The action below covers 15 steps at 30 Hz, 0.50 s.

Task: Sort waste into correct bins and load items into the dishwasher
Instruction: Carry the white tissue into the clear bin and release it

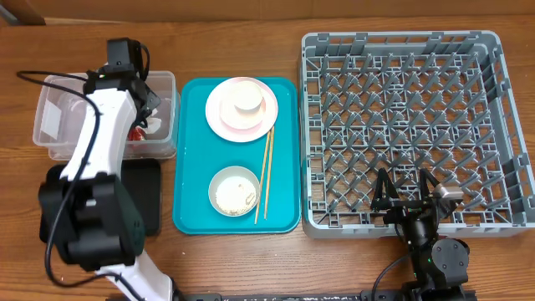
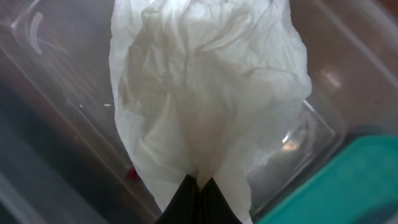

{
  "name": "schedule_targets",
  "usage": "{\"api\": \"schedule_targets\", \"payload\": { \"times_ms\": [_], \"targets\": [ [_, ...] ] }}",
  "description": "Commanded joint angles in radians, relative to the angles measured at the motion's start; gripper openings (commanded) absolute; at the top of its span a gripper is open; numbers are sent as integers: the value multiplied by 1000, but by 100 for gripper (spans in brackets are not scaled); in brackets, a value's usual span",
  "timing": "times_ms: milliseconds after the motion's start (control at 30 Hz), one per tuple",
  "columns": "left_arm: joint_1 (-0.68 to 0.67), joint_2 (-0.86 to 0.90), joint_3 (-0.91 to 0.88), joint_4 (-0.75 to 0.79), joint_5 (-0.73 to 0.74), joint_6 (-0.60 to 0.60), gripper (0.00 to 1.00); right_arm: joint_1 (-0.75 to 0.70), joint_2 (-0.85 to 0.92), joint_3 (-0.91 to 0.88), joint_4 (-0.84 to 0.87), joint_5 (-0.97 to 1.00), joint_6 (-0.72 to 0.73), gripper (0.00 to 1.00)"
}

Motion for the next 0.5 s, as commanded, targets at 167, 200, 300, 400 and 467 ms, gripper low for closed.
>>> {"api": "schedule_targets", "payload": {
  "times_ms": [167,200,300,400,467],
  "targets": [
    [20,10,21,14,-16,23,100,2,-8,-10,6,11,-6,100],
    [19,-3,33,-4,-3,28,100,2,-8,-10,6,11,-6,100],
    [18,-43,82,-84,43,36,99,2,-8,-10,6,11,-6,100],
    [16,-114,125,-159,159,73,97,2,-8,-10,6,11,-6,100],
    [9,-172,129,-189,196,79,96,2,-8,-10,6,11,-6,100]
  ]
}}
